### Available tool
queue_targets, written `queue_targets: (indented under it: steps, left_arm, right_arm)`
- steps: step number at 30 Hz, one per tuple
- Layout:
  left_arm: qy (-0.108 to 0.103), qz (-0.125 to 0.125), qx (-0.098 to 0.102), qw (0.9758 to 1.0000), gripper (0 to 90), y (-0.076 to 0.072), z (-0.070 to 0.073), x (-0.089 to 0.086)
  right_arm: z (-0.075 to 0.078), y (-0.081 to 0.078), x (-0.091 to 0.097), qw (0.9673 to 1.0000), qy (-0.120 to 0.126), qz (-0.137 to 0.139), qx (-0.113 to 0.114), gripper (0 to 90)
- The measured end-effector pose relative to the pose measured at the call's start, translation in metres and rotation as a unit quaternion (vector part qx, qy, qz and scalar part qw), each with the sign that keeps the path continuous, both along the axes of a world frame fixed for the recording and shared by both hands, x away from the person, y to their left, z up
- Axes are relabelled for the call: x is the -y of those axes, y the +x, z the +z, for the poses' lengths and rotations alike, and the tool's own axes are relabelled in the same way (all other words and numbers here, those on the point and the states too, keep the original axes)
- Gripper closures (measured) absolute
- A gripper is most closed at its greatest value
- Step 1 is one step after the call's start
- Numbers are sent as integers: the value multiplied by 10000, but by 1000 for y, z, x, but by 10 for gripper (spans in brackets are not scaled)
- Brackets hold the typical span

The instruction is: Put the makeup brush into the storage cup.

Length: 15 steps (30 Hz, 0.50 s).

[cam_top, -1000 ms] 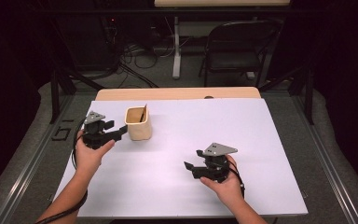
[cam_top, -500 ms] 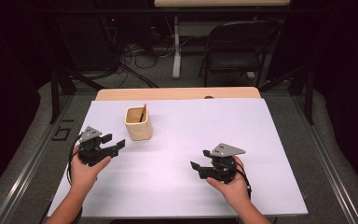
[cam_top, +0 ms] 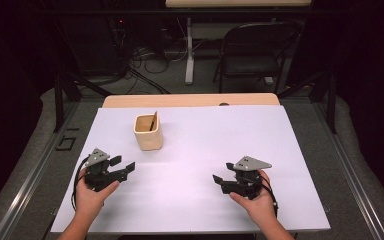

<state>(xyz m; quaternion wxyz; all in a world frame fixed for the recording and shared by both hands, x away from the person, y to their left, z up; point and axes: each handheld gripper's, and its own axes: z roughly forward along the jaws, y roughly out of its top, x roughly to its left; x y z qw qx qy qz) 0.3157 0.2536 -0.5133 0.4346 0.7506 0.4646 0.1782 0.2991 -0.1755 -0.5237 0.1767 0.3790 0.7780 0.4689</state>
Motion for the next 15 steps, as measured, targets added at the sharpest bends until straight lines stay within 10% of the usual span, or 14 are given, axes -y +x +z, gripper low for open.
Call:
queue_targets:
  steps: [15]
  left_arm:
    - [-96, -125, -72, 9998, 370, -12, -12, 8]
  right_arm:
    - [-4, -12, 32, 9993, 16, -363, 33, 333]
